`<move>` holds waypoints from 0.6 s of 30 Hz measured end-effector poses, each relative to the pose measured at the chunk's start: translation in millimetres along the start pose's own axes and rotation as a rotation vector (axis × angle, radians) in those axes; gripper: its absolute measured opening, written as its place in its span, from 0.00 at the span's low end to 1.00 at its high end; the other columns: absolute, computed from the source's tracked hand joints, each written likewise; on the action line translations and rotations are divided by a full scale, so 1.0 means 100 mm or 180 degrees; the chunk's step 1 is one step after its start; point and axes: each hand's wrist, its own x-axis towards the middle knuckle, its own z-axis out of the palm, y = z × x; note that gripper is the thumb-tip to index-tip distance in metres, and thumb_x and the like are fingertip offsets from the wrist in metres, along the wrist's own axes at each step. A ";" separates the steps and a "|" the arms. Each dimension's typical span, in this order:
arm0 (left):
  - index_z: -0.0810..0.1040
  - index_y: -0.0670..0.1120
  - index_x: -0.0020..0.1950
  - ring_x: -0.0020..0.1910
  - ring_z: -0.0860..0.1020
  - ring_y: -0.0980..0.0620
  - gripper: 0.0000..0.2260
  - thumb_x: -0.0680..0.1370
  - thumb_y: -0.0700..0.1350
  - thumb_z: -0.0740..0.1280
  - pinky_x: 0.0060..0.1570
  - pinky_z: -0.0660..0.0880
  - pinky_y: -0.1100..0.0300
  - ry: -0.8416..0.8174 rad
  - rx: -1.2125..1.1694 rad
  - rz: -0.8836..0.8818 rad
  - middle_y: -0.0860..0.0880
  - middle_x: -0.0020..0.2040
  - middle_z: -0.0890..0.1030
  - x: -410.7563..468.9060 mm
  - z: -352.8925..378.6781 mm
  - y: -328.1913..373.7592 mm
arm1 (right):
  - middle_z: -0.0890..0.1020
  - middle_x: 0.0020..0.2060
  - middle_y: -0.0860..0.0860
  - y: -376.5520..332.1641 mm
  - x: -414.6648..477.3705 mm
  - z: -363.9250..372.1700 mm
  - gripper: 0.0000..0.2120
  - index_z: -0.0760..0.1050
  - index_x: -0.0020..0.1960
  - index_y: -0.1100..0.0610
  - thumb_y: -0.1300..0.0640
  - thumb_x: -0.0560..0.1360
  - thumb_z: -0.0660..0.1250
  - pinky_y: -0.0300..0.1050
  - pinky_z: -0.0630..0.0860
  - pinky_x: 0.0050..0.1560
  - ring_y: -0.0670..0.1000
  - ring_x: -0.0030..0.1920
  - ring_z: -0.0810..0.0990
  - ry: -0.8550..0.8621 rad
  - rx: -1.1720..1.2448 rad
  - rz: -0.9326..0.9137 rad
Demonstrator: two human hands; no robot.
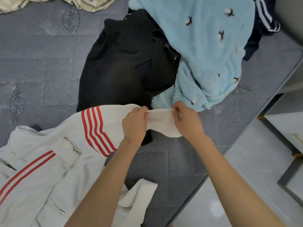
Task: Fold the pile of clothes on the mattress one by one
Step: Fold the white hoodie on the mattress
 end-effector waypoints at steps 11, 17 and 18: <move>0.78 0.46 0.56 0.46 0.75 0.56 0.09 0.82 0.45 0.60 0.45 0.67 0.74 0.0496 -0.1190 -0.0512 0.48 0.51 0.81 0.11 -0.33 -0.02 | 0.72 0.39 0.49 0.02 -0.06 0.08 0.07 0.74 0.44 0.59 0.57 0.79 0.64 0.46 0.68 0.44 0.50 0.42 0.71 -0.0364 0.0589 0.0219; 0.77 0.46 0.54 0.50 0.78 0.51 0.07 0.82 0.45 0.60 0.47 0.67 0.76 0.0604 -0.1532 -0.0687 0.49 0.51 0.80 0.11 -0.38 -0.08 | 0.70 0.29 0.47 -0.26 0.14 -0.18 0.12 0.68 0.45 0.56 0.49 0.81 0.59 0.40 0.63 0.30 0.45 0.30 0.67 0.0442 0.0612 0.0625; 0.77 0.46 0.54 0.51 0.78 0.51 0.07 0.82 0.45 0.60 0.46 0.67 0.79 0.0640 -0.1634 -0.0725 0.51 0.51 0.79 0.11 -0.41 -0.08 | 0.69 0.28 0.46 -0.31 0.17 -0.22 0.12 0.68 0.44 0.55 0.47 0.81 0.60 0.39 0.63 0.30 0.44 0.29 0.66 0.0512 0.0656 0.0641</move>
